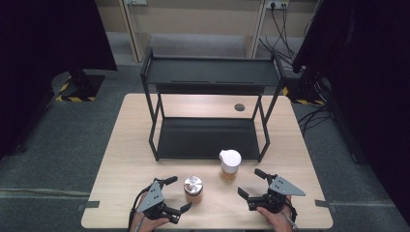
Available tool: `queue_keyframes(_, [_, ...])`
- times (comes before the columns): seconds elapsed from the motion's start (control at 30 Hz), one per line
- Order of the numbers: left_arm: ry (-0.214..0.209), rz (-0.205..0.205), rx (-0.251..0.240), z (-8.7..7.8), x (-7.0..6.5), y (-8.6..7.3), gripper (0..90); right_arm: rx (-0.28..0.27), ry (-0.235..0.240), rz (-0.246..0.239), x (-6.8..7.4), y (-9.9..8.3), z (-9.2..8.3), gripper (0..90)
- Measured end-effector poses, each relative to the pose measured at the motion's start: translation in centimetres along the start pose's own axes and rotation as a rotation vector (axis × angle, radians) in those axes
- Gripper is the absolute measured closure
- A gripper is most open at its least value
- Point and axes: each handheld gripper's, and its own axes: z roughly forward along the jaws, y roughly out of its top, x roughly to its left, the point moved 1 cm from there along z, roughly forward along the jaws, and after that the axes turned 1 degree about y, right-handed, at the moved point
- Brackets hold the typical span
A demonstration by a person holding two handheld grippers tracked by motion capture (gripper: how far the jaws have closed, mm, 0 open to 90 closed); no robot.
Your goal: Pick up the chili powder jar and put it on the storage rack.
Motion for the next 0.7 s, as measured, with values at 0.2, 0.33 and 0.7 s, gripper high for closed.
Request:
queue_keyframes(0.2, [-0.004, 0.001, 0.010, 0.6, -0.1, 0.3, 0.5, 0.000, 0.002, 0.001, 0.0, 0.0, 0.0, 0.4])
queue_keyframes(0.33, [-0.012, -0.001, 0.026, 1.2, -0.2, 0.4, 0.7, 0.000, 0.003, 0.002, 0.0, 0.0, 0.0, 0.4])
queue_keyframes(0.7, [-0.015, -0.002, 0.041, 2.4, -0.3, 0.9, 2.3, 0.000, 0.004, 0.004, 0.0, 0.0, 0.0, 0.4])
